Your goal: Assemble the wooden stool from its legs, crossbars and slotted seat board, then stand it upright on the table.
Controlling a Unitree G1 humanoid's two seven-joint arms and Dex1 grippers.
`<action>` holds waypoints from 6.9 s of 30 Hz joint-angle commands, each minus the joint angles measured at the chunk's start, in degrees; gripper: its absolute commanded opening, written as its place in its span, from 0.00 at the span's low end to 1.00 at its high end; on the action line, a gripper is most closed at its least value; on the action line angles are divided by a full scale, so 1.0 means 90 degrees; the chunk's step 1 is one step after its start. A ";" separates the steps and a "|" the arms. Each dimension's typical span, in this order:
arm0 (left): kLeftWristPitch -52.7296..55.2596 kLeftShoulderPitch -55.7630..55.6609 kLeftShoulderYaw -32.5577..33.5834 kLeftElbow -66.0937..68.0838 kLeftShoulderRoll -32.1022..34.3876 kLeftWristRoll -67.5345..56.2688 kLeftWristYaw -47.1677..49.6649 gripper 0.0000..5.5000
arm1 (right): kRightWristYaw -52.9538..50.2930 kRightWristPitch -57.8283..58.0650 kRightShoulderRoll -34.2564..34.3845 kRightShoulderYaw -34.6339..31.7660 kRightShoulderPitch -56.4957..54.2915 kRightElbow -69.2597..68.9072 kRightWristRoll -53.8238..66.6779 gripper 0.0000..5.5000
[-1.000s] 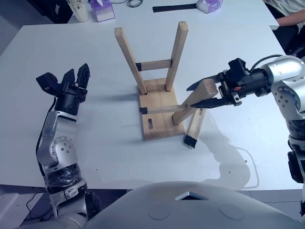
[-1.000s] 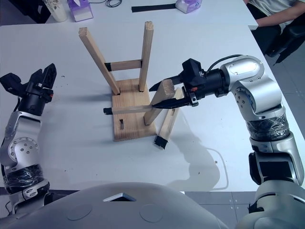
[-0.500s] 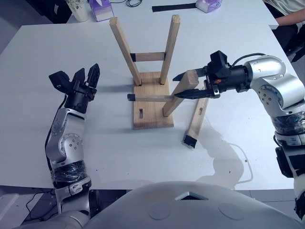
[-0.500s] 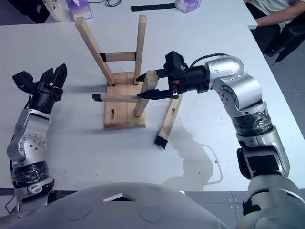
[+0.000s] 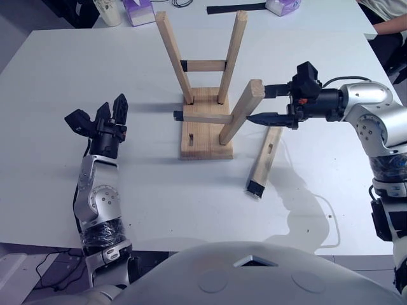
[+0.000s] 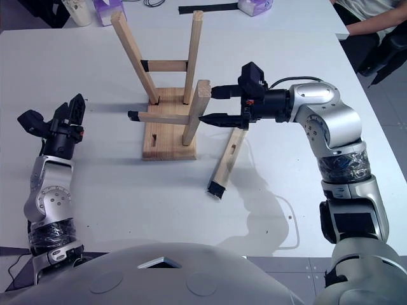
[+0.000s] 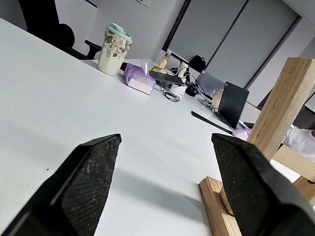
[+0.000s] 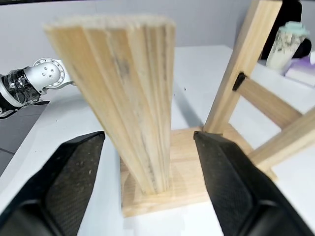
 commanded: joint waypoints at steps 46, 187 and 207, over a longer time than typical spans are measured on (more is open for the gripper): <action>-0.0650 0.1425 -0.0259 -0.0419 -0.1017 0.0207 0.0528 0.62 | -0.0910 0.0522 -0.1021 -0.0850 0.2122 -0.0990 -0.1441 0.61; 0.0874 -0.1525 0.0758 -0.0123 0.5219 -0.0711 -0.5162 0.37 | -0.0567 0.0815 0.0063 -0.3317 -0.1977 0.1578 0.1271 0.62; 0.0149 0.0186 -0.0474 -0.1292 0.2509 -0.0329 -0.4192 0.37 | -0.0218 -0.0296 0.0537 -0.2426 -0.3287 0.4044 0.0248 0.62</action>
